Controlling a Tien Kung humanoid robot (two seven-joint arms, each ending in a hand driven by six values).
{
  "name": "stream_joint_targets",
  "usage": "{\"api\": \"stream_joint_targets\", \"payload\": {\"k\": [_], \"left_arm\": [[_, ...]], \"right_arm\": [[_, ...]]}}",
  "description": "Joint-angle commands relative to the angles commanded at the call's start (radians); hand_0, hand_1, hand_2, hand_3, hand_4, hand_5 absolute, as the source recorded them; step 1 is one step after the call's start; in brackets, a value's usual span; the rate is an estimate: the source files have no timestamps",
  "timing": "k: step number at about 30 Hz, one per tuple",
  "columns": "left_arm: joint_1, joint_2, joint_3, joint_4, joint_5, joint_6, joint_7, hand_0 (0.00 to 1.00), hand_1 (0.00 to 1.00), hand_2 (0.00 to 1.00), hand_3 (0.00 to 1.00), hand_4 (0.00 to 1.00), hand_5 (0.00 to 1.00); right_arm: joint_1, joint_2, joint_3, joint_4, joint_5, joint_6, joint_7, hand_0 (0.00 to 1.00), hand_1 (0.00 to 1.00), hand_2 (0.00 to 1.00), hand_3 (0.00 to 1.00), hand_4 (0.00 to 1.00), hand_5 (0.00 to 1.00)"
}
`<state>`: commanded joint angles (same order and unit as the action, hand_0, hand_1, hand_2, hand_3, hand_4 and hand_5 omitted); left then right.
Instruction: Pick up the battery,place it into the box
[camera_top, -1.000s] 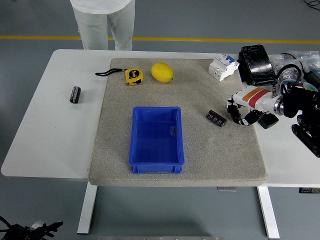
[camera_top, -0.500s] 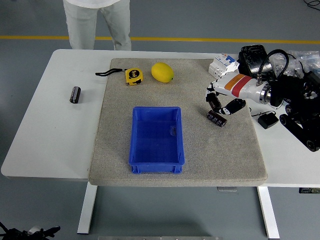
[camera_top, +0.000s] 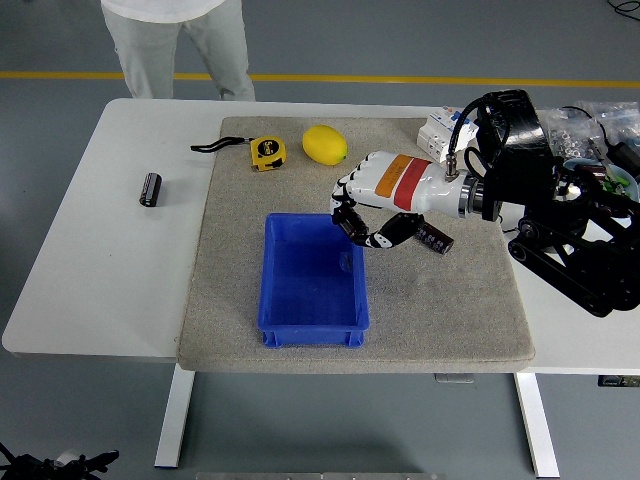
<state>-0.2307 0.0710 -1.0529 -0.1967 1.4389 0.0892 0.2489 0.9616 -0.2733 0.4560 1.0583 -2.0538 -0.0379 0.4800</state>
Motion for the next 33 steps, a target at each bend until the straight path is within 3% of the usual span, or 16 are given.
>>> {"api": "stream_joint_targets", "payload": {"k": [6,7,12,13,24,30,31,33], "left_arm": [[-0.001,0.002,-0.006,-0.002,0.010,-0.001,0.005,0.574,0.597,0.703,0.665,0.628,0.727],[-0.001,0.003,-0.007,-0.002,0.012,-0.001,0.005,0.575,0.596,0.699,0.665,0.628,0.727],[-0.001,0.004,-0.012,-0.003,0.018,-0.001,0.007,0.575,0.596,0.699,0.665,0.628,0.727],[-0.001,0.004,-0.012,-0.003,0.018,0.000,0.008,0.573,0.585,0.694,0.664,0.628,0.727],[-0.003,0.006,-0.008,-0.005,0.021,0.000,0.013,0.568,0.586,0.690,0.665,0.629,0.726],[0.001,0.005,-0.013,-0.004,0.021,0.003,0.011,0.568,0.584,0.689,0.665,0.631,0.727],[0.002,0.005,-0.013,-0.004,0.021,0.003,0.011,0.567,0.579,0.683,0.665,0.631,0.727],[0.003,0.005,-0.013,-0.004,0.022,0.003,0.012,0.567,0.579,0.683,0.665,0.631,0.727]], "right_arm": [[0.014,0.040,-0.037,0.033,-0.003,0.018,-0.010,0.507,0.527,0.574,0.548,0.676,0.107],[0.016,0.044,-0.043,0.037,-0.004,0.027,-0.015,0.551,0.579,0.678,0.804,0.813,0.184],[0.020,0.055,-0.063,0.040,0.019,0.053,-0.039,0.551,0.579,0.678,0.804,0.813,0.184],[0.020,0.056,-0.066,0.036,0.025,0.053,-0.038,0.641,0.673,0.794,0.992,0.899,0.196],[0.015,0.051,-0.058,0.008,0.033,0.071,-0.035,0.699,0.720,0.841,0.998,0.935,0.200],[-0.013,0.024,0.009,0.026,0.053,0.043,-0.047,0.692,0.710,0.819,0.994,0.911,0.209],[-0.018,0.017,0.031,0.032,0.056,0.042,-0.045,0.641,0.676,0.755,0.863,0.895,0.201],[-0.023,0.005,0.057,0.045,0.050,0.041,-0.040,0.641,0.676,0.755,0.863,0.895,0.201]]}}
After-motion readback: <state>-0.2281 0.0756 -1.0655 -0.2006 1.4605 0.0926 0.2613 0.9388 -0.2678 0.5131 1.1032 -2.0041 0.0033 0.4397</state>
